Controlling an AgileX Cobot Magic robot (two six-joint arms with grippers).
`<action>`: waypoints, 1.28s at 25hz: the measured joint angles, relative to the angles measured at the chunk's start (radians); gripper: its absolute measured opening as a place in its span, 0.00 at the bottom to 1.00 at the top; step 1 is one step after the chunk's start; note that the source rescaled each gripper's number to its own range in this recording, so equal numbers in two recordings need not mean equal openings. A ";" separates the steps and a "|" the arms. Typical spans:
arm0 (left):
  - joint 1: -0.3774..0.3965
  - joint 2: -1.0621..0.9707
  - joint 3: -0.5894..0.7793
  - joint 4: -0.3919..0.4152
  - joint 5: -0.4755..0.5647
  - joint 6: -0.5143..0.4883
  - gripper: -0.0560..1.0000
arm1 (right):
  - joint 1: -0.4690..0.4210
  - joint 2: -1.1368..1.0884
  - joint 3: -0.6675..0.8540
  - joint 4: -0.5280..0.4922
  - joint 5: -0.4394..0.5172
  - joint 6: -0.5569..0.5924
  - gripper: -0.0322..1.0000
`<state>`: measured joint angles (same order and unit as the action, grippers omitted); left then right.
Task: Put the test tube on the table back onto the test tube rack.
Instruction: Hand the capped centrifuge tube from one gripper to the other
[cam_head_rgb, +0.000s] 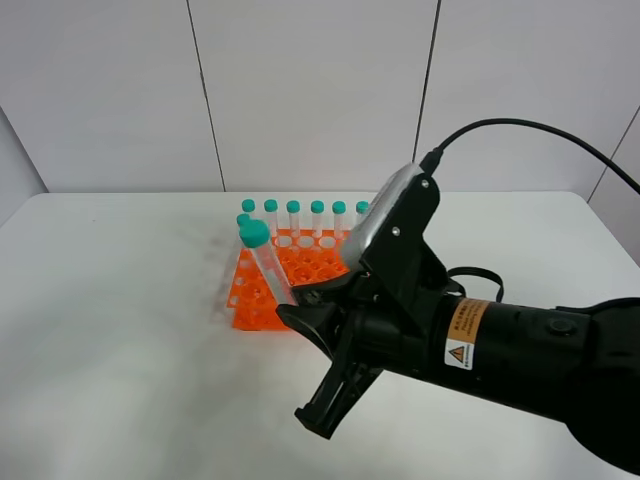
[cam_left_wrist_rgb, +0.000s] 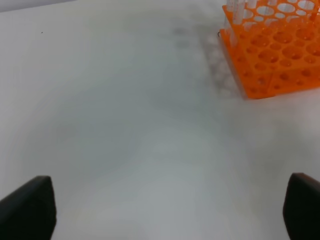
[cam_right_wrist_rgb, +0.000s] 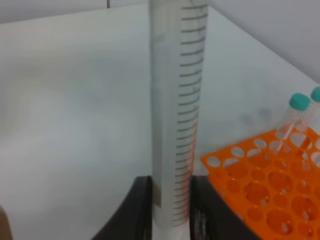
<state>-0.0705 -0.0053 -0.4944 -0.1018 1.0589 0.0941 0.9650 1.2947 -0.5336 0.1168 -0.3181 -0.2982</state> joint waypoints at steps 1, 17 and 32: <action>0.000 0.000 0.000 0.000 0.000 0.000 1.00 | 0.000 -0.008 0.005 0.005 -0.002 0.000 0.04; 0.000 0.000 0.000 0.000 0.000 0.000 1.00 | 0.000 -0.011 0.009 0.012 0.014 0.003 0.04; 0.000 0.000 0.000 0.000 0.000 0.000 1.00 | 0.000 -0.040 0.017 0.020 0.066 0.003 0.04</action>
<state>-0.0705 -0.0053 -0.4944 -0.1018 1.0589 0.0941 0.9650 1.2545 -0.5165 0.1365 -0.2516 -0.2953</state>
